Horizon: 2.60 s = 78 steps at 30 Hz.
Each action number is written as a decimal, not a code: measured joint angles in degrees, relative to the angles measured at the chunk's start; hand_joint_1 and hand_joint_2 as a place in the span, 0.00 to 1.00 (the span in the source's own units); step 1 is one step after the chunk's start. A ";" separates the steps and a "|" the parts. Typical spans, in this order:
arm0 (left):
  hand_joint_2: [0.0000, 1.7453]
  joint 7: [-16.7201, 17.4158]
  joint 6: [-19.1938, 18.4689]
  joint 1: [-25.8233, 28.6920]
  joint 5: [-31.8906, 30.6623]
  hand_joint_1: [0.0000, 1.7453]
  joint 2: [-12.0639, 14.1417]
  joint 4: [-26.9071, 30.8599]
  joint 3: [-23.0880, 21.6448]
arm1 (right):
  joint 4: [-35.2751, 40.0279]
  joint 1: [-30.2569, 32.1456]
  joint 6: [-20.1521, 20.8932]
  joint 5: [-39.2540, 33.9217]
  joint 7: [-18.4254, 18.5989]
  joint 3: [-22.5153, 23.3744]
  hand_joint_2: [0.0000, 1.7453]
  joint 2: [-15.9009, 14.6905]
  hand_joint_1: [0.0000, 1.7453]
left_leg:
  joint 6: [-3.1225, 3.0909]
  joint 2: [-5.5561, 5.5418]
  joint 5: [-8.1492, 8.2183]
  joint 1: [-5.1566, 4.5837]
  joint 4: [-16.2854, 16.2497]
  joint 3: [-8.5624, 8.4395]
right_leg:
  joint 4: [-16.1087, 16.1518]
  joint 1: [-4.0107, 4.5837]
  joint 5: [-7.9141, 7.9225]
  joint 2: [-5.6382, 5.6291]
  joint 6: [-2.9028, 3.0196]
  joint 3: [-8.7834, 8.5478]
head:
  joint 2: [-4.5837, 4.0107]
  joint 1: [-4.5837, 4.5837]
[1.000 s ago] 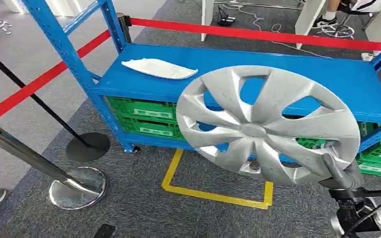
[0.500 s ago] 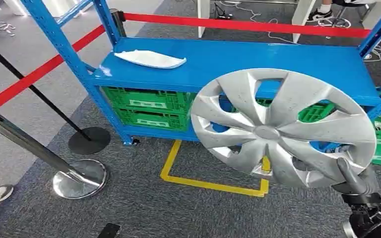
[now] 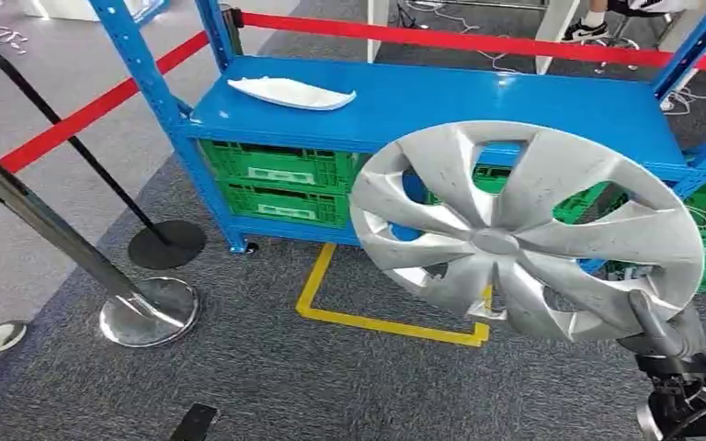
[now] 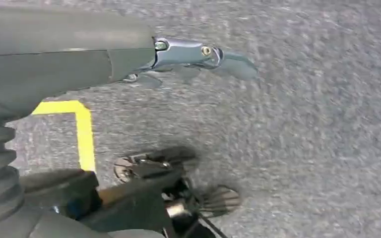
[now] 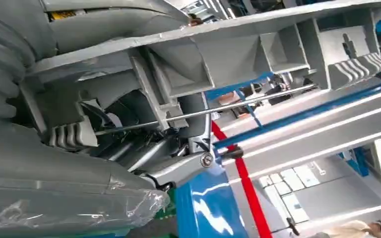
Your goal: Take the parts from the cabinet and place them on the table.
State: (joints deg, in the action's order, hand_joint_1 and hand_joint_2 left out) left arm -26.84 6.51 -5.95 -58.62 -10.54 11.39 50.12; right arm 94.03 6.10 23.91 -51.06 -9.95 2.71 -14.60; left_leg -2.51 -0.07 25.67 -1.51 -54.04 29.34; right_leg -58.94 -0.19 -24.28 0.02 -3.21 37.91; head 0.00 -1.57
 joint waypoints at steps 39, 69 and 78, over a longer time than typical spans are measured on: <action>1.00 0.17 0.37 0.30 -0.79 0.00 -0.11 0.00 0.13 | 0.90 0.54 -0.09 5.72 -1.81 2.58 1.00 1.62 1.00 | 0.36 0.37 -1.70 0.07 -0.88 2.35 | 0.39 -0.41 -2.32 1.09 0.02 -7.31 | 0.00 -0.16; 1.00 -0.11 1.53 0.49 -0.20 0.00 -0.11 0.02 0.28 | 2.56 1.89 0.44 10.03 -3.17 4.00 1.00 2.91 1.00 | 1.28 0.62 -1.11 1.26 -1.67 2.44 | -3.64 -1.07 -2.19 -0.83 -0.86 -3.88 | 0.00 -0.55; 1.00 -0.11 1.46 0.44 -0.20 0.00 -0.11 0.00 0.28 | 3.41 1.93 0.63 10.91 -3.71 4.24 1.00 2.91 1.00 | 4.10 -0.51 3.50 1.44 -9.93 7.23 | 1.93 -1.06 -1.33 0.25 1.72 -6.51 | 0.00 -0.20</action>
State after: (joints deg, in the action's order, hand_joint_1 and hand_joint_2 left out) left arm -26.95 7.98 -5.51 -58.82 -10.64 11.39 50.40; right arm 97.44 8.03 24.55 -40.15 -13.66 6.95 -11.69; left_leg 1.60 -0.58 29.17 -0.08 -63.97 36.57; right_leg -57.01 -1.25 -25.61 0.28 -1.49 31.41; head 0.00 -1.77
